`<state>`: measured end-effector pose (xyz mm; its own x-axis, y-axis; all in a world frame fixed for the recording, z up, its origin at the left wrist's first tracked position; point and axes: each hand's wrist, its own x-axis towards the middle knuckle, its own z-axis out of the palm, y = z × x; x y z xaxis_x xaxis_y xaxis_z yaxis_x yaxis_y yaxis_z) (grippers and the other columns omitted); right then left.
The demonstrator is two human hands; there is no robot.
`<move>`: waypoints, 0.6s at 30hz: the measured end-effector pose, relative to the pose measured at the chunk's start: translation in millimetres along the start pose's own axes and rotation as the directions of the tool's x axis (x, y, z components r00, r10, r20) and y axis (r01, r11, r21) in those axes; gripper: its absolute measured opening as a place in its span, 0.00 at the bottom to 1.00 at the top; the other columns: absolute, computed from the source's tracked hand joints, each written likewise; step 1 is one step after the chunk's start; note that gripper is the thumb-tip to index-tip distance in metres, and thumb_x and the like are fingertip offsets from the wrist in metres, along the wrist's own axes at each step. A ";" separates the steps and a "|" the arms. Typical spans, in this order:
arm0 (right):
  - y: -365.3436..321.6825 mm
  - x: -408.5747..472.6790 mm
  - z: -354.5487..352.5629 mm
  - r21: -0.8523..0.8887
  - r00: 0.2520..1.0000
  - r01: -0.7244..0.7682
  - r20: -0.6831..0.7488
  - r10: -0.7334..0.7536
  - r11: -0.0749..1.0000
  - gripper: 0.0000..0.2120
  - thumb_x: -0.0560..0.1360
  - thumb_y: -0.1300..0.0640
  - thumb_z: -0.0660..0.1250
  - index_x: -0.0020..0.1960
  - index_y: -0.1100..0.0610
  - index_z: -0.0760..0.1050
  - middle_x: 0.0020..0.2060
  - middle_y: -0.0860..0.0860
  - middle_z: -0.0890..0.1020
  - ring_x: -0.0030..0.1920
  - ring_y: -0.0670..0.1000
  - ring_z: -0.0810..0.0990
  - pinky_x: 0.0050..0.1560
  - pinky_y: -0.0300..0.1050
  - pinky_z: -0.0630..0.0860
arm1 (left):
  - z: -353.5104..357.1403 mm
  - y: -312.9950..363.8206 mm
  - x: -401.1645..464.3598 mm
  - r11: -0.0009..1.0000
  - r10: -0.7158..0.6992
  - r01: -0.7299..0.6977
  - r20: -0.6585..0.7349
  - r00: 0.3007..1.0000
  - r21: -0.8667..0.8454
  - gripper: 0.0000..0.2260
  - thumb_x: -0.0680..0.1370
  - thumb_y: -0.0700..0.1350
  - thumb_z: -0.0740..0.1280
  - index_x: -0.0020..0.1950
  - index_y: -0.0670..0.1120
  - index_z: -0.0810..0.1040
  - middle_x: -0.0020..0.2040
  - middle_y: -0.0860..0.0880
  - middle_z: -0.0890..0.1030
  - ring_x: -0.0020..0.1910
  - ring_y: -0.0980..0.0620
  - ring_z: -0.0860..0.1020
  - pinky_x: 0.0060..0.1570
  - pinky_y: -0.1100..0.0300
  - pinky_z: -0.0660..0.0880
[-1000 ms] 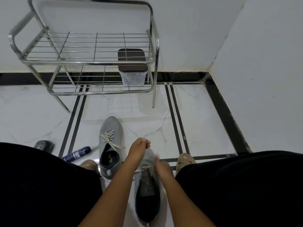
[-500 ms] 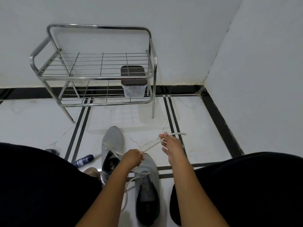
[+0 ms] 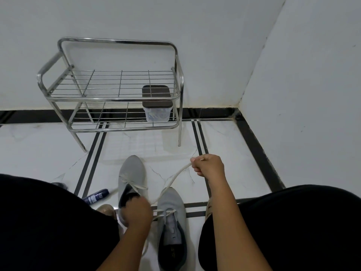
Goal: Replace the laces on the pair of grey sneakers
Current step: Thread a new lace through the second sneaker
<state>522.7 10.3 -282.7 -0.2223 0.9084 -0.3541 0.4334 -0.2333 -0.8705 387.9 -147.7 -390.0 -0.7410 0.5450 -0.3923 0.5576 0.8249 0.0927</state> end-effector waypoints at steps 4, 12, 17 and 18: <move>-3.1 -4.2 14.9 -0.172 0.991 0.051 0.134 -0.027 0.984 0.08 0.74 0.57 0.72 0.40 0.58 0.74 0.32 0.50 0.81 0.30 0.45 0.78 0.37 0.39 0.78 | -29.3 38.3 2.2 0.772 0.413 -0.498 -0.286 0.865 -0.394 0.13 0.83 0.47 0.53 0.62 0.48 0.74 0.55 0.52 0.77 0.55 0.50 0.76 0.47 0.57 0.70; 9.2 2.0 26.3 -0.198 0.987 0.012 0.162 0.020 0.980 0.07 0.77 0.57 0.68 0.49 0.61 0.81 0.33 0.51 0.81 0.32 0.47 0.78 0.39 0.39 0.79 | -36.2 47.8 3.6 0.344 0.468 -0.243 -0.059 0.882 -0.907 0.10 0.81 0.47 0.62 0.52 0.44 0.81 0.46 0.49 0.81 0.44 0.55 0.77 0.48 0.63 0.72; 17.5 5.8 37.8 -0.150 0.988 0.004 0.154 0.019 0.989 0.04 0.78 0.60 0.63 0.49 0.55 0.76 0.35 0.53 0.83 0.33 0.49 0.80 0.42 0.44 0.80 | -30.7 49.3 10.5 0.272 0.384 -0.133 -0.019 0.923 -0.953 0.08 0.79 0.45 0.66 0.48 0.41 0.81 0.35 0.50 0.78 0.34 0.54 0.75 0.37 0.68 0.73; 20.7 7.6 41.0 -0.130 0.991 -0.008 0.132 0.026 0.991 0.06 0.79 0.59 0.60 0.46 0.54 0.74 0.36 0.54 0.83 0.33 0.50 0.80 0.41 0.45 0.79 | -29.1 49.6 14.2 0.293 0.339 -0.121 -0.015 0.941 -0.948 0.07 0.78 0.44 0.67 0.46 0.42 0.81 0.33 0.50 0.76 0.32 0.53 0.74 0.35 0.66 0.72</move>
<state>494.2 -1.9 -317.4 -0.3248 0.8481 -0.4185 0.5454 -0.1935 -0.8155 394.1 -94.7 -364.4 -0.5135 0.7947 -0.3236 -0.1019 0.3180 0.9426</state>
